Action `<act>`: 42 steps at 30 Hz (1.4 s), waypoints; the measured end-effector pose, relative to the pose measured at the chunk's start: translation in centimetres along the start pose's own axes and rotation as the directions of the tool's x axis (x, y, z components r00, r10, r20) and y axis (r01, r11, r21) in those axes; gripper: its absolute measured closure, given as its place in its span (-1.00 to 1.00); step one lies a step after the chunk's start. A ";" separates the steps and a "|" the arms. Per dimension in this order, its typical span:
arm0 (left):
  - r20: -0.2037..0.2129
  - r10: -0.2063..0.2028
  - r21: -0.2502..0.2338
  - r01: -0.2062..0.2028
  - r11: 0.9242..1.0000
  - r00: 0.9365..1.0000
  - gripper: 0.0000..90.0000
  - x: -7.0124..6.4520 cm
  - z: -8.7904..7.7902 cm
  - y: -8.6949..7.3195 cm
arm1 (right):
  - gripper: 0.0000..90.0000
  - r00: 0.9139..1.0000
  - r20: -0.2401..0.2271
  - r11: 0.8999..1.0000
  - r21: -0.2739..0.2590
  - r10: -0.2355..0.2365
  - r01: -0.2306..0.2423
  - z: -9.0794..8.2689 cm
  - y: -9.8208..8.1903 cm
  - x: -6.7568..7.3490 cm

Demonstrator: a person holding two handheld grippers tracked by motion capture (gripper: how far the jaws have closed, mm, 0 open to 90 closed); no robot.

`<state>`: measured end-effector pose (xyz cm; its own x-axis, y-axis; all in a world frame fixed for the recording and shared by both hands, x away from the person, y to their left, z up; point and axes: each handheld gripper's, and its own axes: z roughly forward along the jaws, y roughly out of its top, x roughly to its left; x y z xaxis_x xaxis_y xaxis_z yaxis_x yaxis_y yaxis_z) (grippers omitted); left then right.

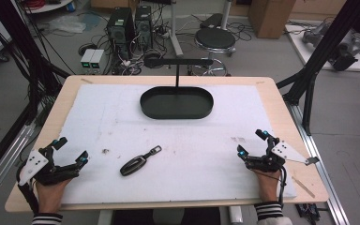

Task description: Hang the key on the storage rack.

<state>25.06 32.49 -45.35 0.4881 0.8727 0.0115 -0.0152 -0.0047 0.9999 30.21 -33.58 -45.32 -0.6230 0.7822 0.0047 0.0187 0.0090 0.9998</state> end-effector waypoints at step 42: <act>0.312 -0.010 0.254 -0.073 0.964 0.950 -0.86 2.3 3.2 6.4 | -0.97 1.000 -0.002 1.000 -0.008 0.001 -0.001 -0.1 0.0 0.0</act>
<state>28.84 32.87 -38.87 0.7360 0.6770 0.0042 0.1716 -0.1927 0.9661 30.15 -33.60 -45.33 -0.6244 0.7811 0.0058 0.0130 0.0029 0.9999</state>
